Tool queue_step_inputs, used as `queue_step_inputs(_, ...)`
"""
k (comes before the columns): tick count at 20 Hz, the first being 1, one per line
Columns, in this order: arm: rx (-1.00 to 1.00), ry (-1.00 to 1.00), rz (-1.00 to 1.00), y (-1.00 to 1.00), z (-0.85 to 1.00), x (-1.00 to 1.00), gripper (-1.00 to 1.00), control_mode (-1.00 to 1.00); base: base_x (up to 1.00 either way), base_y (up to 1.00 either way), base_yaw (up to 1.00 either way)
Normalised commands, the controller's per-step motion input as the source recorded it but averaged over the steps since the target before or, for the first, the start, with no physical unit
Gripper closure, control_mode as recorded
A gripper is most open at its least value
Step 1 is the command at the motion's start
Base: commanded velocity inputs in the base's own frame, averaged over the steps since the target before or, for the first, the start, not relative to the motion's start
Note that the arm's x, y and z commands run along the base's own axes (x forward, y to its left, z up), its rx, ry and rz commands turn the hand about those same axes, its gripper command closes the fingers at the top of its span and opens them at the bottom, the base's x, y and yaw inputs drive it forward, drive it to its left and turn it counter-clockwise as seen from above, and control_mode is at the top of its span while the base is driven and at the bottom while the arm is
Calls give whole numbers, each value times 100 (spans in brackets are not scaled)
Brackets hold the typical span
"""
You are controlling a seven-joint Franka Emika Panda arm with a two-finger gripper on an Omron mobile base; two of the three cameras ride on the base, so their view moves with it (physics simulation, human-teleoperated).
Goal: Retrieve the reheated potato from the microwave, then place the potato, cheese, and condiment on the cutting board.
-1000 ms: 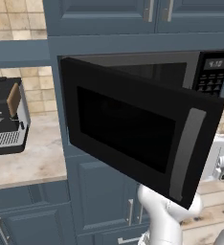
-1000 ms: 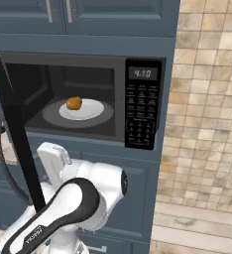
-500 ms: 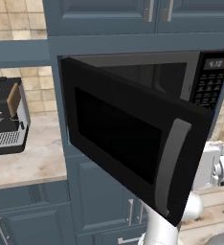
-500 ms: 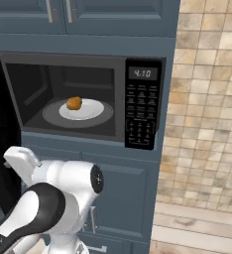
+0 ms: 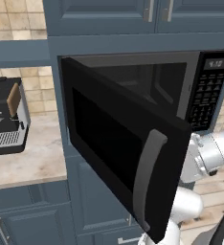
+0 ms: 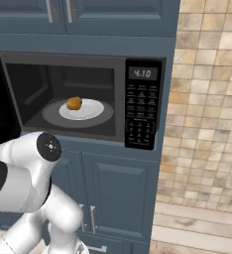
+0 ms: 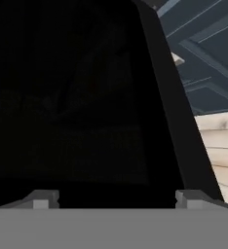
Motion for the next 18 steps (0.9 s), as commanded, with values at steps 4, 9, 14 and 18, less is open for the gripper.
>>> queue_step_inputs(4, -4, -12, -13, 68, 0, -36, -100, -100, 0, 0, 0)
queue_step_inputs(9, 0, -11, -17, 69, -3, -34, -100, -100, 0, 0, 0)
queue_step_inputs(14, 0, -11, -20, 71, -8, -15, -100, -100, 0, 0, 0)
queue_step_inputs(18, -2, -6, -13, 66, -1, 0, -100, -100, 0, 0, 0)
